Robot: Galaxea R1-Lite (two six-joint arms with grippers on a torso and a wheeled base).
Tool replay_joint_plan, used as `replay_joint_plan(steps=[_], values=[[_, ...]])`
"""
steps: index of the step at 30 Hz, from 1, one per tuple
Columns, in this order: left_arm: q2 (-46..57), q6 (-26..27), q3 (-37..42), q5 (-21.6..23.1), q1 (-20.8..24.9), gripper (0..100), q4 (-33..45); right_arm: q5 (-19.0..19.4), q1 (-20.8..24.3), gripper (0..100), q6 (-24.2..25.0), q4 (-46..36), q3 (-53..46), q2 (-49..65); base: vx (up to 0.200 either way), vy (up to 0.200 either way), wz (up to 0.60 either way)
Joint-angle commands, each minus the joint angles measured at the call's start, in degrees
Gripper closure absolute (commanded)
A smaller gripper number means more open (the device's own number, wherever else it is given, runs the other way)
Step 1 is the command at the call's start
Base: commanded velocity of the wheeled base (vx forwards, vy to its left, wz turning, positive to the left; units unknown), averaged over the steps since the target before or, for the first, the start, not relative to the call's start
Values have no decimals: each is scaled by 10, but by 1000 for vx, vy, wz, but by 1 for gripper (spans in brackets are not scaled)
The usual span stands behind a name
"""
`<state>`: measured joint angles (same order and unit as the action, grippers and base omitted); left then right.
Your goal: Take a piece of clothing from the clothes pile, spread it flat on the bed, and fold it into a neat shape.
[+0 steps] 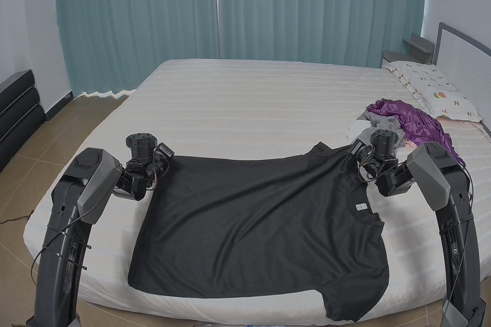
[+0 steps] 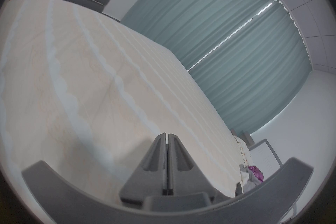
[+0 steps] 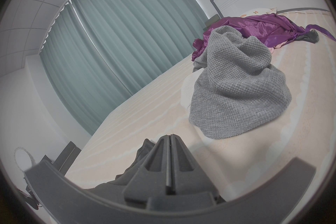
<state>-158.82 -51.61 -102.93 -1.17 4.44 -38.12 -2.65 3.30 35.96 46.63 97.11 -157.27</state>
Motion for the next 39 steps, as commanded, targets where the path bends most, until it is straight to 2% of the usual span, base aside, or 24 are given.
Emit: replay_joint_plan(steps=[1, 9, 19, 39], values=[[0, -1, -6, -9, -7, 100, -11, 0, 4, 100, 0, 0, 5, -1, 0, 0, 0], [4, 0, -6, -22, -11, 100, -20, -2, 8, 100, 0, 0, 19, -10, 0, 0, 0], [5, 0, -6, -26, -21, 100, -42, -28, 16, 100, -5, -1, 86, -31, 0, 0, 0], [31, 0, 3, -44, -31, 100, -42, -39, 19, 100, -11, 11, 95, -19, 0, 0, 0]])
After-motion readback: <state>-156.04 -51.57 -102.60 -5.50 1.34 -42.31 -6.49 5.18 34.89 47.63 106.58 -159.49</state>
